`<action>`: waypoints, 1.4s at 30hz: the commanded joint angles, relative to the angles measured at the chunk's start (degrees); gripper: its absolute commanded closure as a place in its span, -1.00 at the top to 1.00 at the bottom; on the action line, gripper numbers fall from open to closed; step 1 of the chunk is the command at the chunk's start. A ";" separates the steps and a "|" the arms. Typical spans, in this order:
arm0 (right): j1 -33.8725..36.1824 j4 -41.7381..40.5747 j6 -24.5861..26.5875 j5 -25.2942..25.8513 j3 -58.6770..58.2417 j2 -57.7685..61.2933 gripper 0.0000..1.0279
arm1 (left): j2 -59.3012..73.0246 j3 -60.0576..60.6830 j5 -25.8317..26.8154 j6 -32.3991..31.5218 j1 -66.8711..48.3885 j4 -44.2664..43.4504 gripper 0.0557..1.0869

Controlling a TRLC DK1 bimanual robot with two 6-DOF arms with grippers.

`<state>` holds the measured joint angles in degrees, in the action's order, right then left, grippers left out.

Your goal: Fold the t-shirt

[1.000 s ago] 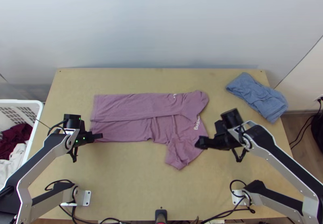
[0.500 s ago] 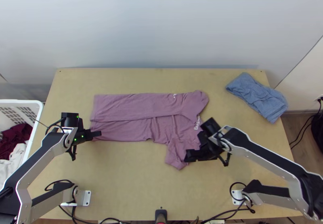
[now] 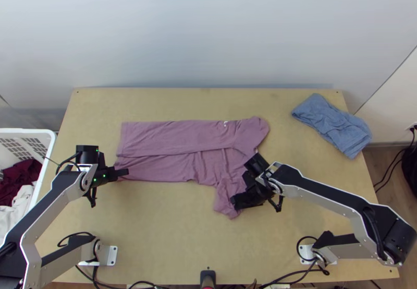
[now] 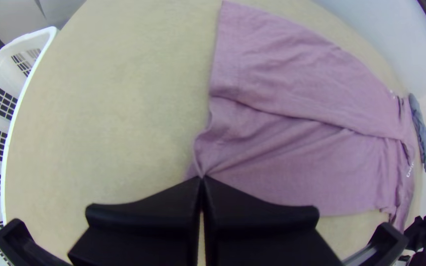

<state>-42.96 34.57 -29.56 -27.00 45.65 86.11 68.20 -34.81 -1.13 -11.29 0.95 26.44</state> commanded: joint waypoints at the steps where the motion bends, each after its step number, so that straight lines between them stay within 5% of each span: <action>1: 2.53 -3.28 1.17 1.69 -0.56 -1.91 -0.93 | 0.17 -0.09 -0.02 0.30 0.37 -0.07 -0.92; 14: 19.41 -1.70 2.05 1.87 7.70 -7.18 -0.94 | 0.35 -7.91 0.25 -1.02 -0.16 0.37 -0.92; 42: 32.41 -0.99 3.99 3.80 44.62 24.11 -0.94 | 28.74 -41.31 0.25 -2.60 3.88 -0.86 -0.92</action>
<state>-12.69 33.63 -26.04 -23.94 83.07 103.33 89.91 -67.29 -0.86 -13.30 5.37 25.63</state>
